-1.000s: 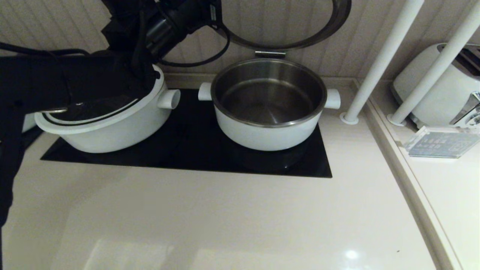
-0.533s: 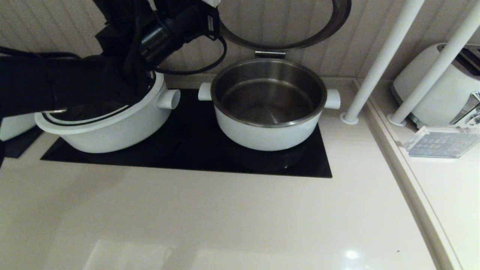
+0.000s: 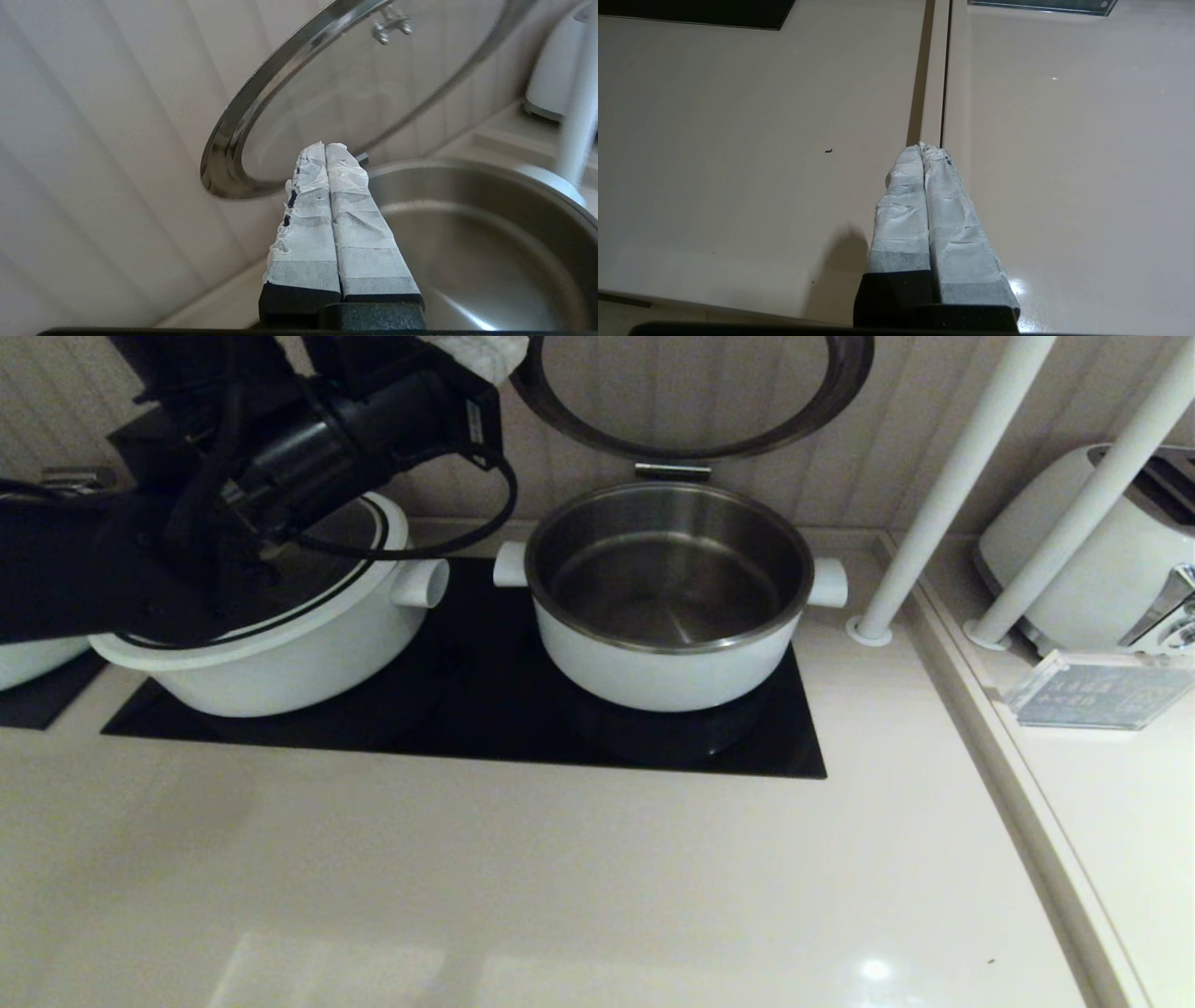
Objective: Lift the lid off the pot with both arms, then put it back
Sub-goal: Close the pot lid
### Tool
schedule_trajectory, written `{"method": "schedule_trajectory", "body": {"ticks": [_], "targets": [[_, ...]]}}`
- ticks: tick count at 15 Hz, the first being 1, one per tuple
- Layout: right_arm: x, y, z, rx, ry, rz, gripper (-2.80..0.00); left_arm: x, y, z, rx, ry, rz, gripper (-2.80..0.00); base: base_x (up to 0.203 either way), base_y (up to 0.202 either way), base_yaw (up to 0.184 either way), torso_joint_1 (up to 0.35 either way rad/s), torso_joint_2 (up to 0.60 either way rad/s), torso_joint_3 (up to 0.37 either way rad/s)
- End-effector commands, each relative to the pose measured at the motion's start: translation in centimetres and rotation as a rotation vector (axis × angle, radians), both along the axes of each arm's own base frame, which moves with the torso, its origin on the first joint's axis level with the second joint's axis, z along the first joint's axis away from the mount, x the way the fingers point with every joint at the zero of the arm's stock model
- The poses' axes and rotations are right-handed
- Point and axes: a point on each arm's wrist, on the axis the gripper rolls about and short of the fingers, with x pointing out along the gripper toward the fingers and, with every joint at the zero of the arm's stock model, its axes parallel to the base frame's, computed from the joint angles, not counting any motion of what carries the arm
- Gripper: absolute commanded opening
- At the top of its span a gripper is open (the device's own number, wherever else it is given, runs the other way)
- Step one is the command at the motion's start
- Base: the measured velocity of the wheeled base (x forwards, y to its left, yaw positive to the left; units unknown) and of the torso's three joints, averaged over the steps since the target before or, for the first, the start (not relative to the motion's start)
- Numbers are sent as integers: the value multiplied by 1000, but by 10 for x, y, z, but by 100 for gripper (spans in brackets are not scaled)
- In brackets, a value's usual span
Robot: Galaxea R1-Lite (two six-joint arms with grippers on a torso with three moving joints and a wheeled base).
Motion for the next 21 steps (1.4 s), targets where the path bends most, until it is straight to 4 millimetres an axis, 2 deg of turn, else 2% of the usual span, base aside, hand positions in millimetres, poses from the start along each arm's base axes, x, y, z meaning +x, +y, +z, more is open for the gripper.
{"method": "schedule_trajectory", "body": {"ticks": [1, 4, 8, 16, 21], "targets": [[0, 0, 0, -1, 0, 1, -280, -31, 15, 12, -9, -27, 3, -280, 0, 0, 0, 0, 0, 0], [0, 0, 0, -1, 0, 1, -280, -35, 34, 32, -20, -79, 59, -280, 0, 0, 0, 0, 0, 0], [0, 0, 0, -1, 0, 1, -280, -16, 53, 52, -21, -108, 132, -280, 0, 0, 0, 0, 0, 0], [0, 0, 0, -1, 0, 1, -280, 18, 49, 69, 31, -145, 133, -280, 0, 0, 0, 0, 0, 0], [0, 0, 0, -1, 0, 1, -280, 32, 47, 61, 95, -153, 120, -280, 0, 0, 0, 0, 0, 0]]}}
